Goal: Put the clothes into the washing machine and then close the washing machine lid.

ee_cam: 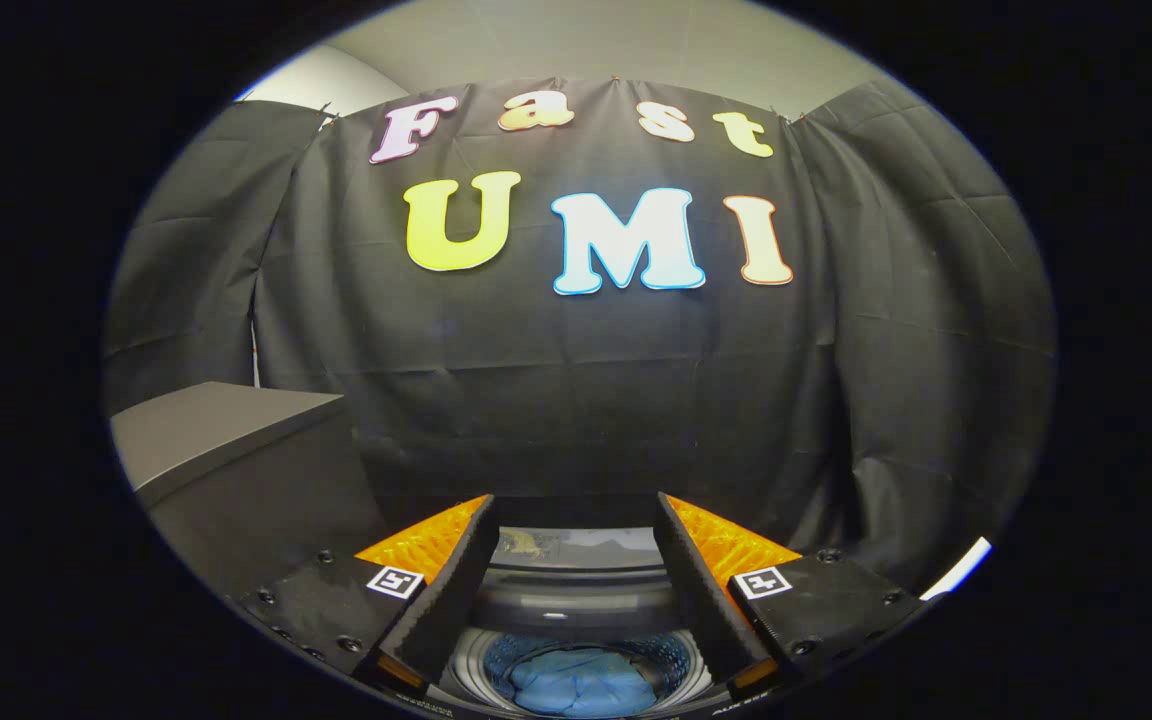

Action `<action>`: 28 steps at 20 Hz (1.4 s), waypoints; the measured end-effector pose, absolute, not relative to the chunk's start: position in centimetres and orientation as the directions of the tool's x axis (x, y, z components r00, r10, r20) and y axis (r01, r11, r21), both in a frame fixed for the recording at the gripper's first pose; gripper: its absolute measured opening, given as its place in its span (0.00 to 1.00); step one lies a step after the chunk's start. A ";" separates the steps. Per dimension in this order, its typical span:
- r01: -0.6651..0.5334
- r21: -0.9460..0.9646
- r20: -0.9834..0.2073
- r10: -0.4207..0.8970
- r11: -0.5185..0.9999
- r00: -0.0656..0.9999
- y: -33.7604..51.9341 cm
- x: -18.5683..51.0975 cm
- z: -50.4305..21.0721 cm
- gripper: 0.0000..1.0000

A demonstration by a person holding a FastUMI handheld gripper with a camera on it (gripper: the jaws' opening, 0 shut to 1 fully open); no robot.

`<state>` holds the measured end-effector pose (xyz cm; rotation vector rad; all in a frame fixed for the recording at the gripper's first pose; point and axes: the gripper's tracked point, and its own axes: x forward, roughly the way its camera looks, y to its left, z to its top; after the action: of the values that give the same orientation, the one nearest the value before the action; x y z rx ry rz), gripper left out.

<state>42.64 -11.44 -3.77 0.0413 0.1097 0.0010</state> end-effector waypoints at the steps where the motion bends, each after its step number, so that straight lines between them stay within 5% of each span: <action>1: -0.003 0.043 -0.112 0.007 0.999 0.994 -11.4 42.7 -3.8 0.97; 18: 0.018 0.050 -0.035 -0.016 0.999 0.999 -11.5 42.3 -2.3 0.97; 28: 0.047 0.068 0.035 -0.050 0.997 0.998 -10.3 29.7 3.1 0.97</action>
<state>29.72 -10.30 3.08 0.0669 -0.0365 -0.0486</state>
